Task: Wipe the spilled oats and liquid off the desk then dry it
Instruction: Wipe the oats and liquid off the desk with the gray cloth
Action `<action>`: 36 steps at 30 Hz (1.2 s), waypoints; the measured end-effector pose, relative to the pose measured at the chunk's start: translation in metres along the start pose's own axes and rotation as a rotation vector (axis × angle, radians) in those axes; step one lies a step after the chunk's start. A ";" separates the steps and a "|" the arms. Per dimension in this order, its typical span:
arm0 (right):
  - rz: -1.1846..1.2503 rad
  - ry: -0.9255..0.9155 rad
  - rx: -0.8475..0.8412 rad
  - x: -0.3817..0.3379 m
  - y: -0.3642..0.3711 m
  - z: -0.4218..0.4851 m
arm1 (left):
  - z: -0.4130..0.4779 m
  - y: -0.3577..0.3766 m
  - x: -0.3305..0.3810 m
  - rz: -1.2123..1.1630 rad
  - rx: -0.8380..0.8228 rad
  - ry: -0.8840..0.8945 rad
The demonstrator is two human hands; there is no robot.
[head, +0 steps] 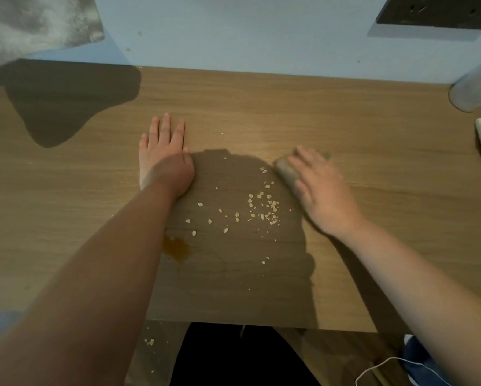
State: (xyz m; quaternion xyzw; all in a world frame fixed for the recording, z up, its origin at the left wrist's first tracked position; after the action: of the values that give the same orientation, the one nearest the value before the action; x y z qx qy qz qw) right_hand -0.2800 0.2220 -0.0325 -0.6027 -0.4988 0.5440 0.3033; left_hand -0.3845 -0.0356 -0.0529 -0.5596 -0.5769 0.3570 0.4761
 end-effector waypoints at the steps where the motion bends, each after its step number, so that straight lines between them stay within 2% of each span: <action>1: 0.040 0.084 0.067 0.022 -0.013 0.000 | 0.000 0.000 0.000 -0.004 0.000 0.000; 4: 0.173 0.447 0.238 0.078 -0.036 -0.006 | -0.001 -0.001 -0.001 -0.007 0.001 -0.009; 5: 0.156 0.473 0.243 0.071 -0.033 -0.003 | -0.001 -0.001 -0.001 -0.004 0.002 -0.011; 7: 0.086 0.295 0.179 0.032 -0.020 0.014 | 0.000 -0.002 0.000 -0.004 0.004 -0.006; 9: -0.021 -0.028 0.006 -0.011 -0.003 0.027 | 0.000 -0.002 0.000 -0.006 0.008 -0.006; 11: -0.092 -0.221 -0.093 -0.013 -0.002 0.037 | -0.001 -0.003 0.000 -0.014 0.015 -0.007; 12: -0.072 -0.178 -0.081 0.001 -0.010 0.046 | -0.001 -0.003 0.000 -0.018 0.019 -0.008; 15: 0.065 0.163 0.096 0.043 -0.035 0.069 | -0.001 -0.003 -0.001 -0.031 0.019 -0.013; 16: 0.047 0.155 0.126 0.028 -0.033 0.072 | 0.000 -0.003 -0.001 -0.031 0.016 -0.015; 18: -0.051 -0.094 0.048 -0.024 -0.012 0.071 | -0.001 -0.003 -0.001 -0.031 0.017 -0.017; 20: -0.099 -0.328 -0.073 -0.045 -0.002 0.061 | -0.002 -0.003 -0.001 -0.040 0.017 -0.019; 21: -0.096 -0.338 -0.082 -0.037 -0.009 0.066 | -0.003 -0.003 -0.001 -0.043 0.016 -0.020; 22: -0.067 -0.264 -0.053 -0.021 -0.019 0.079 | -0.003 -0.004 -0.001 -0.043 0.014 -0.019; 24: 0.051 0.009 0.064 0.018 -0.044 0.116 | -0.003 -0.003 -0.001 -0.035 -0.001 -0.020; 25: 0.086 0.086 0.099 0.020 -0.049 0.130 | -0.002 -0.002 -0.001 -0.028 -0.007 -0.019; 26: 0.062 0.082 0.123 0.007 -0.048 0.143 | -0.002 -0.002 0.000 -0.023 -0.008 -0.017; 28: -0.026 -0.088 0.079 -0.043 -0.035 0.153 | -0.002 -0.003 0.000 -0.025 -0.004 -0.011; 30: -0.098 -0.327 -0.076 -0.083 -0.009 0.139 | -0.003 -0.003 0.000 -0.022 0.000 -0.006; 32: -0.153 -0.494 -0.224 -0.091 -0.002 0.122 | -0.003 -0.004 0.001 -0.015 0.000 -0.001; 34: -0.144 -0.485 -0.265 -0.076 -0.011 0.135 | -0.003 -0.004 0.000 -0.009 -0.004 -0.007; 36: -0.094 -0.363 -0.140 -0.060 -0.029 0.172 | -0.003 -0.003 0.000 -0.007 -0.010 -0.017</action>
State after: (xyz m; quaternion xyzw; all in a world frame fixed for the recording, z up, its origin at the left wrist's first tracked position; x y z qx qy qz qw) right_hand -0.4473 0.1446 -0.0234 -0.4902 -0.6097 0.5930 0.1908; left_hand -0.3832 -0.0367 -0.0489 -0.5569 -0.5848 0.3569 0.4696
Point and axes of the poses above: each hand's wrist, its own z-axis towards the middle knuckle, its own y-axis out of the palm, x = y × z, the point moved 10 cm from there along z, towards the middle knuckle, and after that the axes turned 11 degrees about -x, right-handed, at the moved point
